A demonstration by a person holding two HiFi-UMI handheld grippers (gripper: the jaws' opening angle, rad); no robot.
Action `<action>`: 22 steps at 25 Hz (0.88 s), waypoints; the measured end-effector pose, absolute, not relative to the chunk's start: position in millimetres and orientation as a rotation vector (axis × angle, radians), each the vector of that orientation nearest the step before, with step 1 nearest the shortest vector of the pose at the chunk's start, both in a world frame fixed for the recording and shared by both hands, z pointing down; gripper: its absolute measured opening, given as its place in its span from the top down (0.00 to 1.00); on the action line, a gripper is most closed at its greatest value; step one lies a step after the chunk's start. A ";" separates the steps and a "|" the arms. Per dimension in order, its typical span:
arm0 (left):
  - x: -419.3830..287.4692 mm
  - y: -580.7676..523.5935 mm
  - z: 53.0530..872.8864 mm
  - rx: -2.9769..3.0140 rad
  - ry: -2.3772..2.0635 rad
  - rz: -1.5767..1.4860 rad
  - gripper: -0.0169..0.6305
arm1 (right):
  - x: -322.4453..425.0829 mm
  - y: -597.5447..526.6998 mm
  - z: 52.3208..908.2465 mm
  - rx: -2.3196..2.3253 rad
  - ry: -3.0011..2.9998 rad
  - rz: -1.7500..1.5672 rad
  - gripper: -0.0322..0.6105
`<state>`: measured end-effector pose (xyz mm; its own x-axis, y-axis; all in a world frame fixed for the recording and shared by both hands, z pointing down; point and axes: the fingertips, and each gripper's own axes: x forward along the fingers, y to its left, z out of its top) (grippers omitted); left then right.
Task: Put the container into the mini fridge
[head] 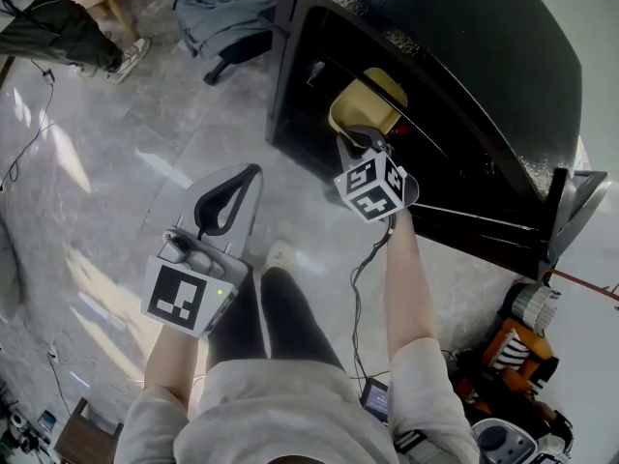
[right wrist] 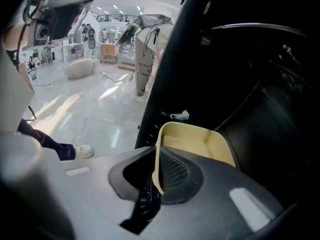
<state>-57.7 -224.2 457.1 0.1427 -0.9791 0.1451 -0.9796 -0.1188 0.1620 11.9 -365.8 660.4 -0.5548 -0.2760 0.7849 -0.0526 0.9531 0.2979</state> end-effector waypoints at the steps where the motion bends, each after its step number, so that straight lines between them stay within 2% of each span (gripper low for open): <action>1: -57.9 -224.1 458.0 2.200 -1.925 0.008 0.97 | 11.9 -367.8 661.0 0.233 -2.145 -0.300 0.92; 22: -62.7 -226.6 465.9 2.178 -1.934 0.033 0.97 | 12.5 -413.6 662.1 0.311 -2.123 -0.318 0.92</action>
